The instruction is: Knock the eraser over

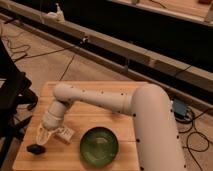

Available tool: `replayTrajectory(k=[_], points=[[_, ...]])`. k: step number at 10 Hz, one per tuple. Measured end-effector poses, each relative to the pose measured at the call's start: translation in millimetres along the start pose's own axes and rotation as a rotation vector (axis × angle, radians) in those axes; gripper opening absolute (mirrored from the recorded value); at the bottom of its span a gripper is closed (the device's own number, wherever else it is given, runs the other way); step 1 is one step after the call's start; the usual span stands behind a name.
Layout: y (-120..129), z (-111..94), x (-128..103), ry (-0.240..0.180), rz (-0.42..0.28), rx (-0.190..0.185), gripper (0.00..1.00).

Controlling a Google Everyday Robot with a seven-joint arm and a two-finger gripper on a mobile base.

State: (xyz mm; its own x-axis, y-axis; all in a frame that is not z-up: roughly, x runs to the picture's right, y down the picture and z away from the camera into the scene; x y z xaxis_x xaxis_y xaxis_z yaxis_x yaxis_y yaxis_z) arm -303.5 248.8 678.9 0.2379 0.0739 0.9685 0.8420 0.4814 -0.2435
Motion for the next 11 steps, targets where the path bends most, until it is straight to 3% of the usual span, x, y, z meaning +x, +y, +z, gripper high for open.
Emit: replayTrajectory(k=[8, 11], points=[[1, 0, 1, -0.006, 0.003, 0.002, 0.00], [-13, -5, 7, -0.034, -0.033, 0.075, 0.00]])
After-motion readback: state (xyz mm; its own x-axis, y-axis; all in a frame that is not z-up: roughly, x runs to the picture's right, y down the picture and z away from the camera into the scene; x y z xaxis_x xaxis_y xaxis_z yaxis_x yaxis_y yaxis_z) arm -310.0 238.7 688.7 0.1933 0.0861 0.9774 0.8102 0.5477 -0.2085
